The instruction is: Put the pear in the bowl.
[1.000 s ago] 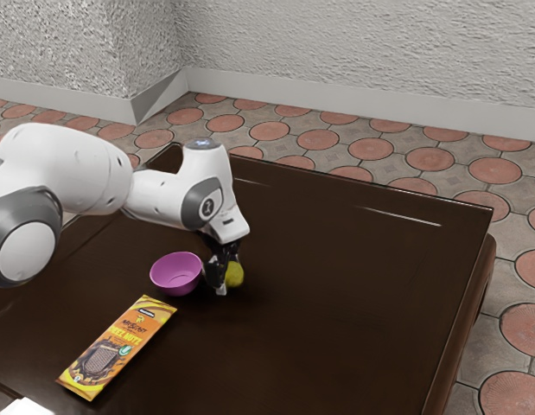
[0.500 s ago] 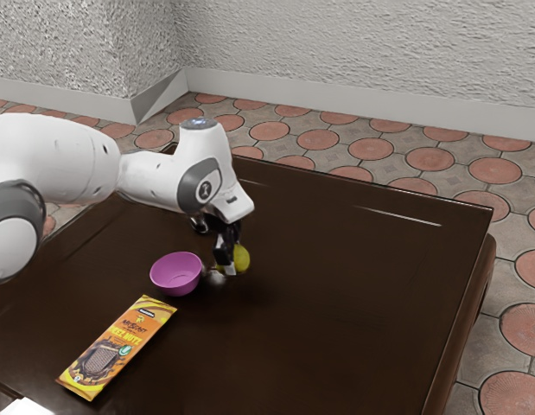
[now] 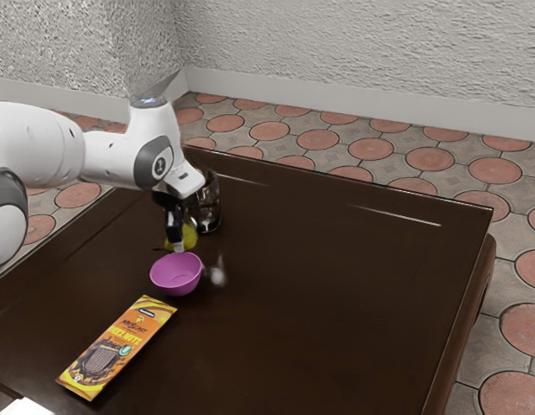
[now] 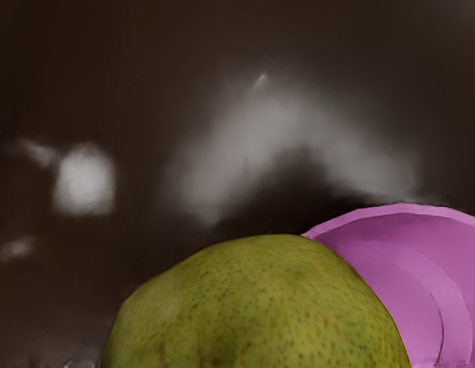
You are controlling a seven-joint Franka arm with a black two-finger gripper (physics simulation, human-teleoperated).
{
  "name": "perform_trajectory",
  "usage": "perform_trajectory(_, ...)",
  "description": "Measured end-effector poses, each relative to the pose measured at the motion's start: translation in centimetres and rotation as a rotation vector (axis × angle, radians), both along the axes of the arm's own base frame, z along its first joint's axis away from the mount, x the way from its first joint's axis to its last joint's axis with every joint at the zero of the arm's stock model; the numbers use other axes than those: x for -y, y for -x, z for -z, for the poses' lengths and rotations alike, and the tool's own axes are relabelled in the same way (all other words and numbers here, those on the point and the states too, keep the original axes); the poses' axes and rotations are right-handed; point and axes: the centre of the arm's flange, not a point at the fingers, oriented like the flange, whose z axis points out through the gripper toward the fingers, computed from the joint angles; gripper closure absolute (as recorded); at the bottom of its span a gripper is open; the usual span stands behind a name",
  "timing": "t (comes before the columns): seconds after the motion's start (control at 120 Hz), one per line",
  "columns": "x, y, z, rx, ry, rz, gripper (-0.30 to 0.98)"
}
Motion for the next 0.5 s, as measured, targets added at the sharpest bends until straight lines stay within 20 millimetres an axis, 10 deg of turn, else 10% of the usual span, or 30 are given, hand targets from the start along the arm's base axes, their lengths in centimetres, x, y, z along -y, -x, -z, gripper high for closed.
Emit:
perform_trajectory(0.258, -1.6, 1.8, 2.5, -0.064, 0.004, -0.045, 0.33)
perform_trajectory(0.5, -1.4, 1.7, 0.7, -0.051, 0.021, -0.047, 0.11)
